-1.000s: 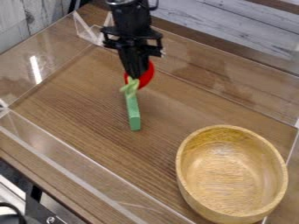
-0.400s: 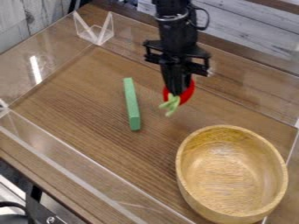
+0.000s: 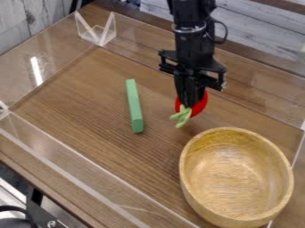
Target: Move the red object to the right side of the table
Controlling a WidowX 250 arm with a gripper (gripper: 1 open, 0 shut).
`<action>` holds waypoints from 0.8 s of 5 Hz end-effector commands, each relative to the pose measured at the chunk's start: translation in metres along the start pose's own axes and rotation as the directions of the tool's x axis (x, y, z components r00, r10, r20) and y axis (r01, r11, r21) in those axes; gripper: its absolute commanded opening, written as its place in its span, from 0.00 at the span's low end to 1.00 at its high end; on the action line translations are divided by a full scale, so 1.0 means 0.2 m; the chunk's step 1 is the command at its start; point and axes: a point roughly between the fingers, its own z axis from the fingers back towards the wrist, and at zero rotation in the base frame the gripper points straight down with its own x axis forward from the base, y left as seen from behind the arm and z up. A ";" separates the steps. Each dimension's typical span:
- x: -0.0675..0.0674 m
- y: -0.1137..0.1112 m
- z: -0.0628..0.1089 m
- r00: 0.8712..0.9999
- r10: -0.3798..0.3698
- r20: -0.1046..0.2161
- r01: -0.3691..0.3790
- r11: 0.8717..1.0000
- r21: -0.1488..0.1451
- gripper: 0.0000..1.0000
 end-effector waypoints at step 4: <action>0.12 0.02 0.04 0.991 -0.130 0.035 0.128 0.990 0.057 0.00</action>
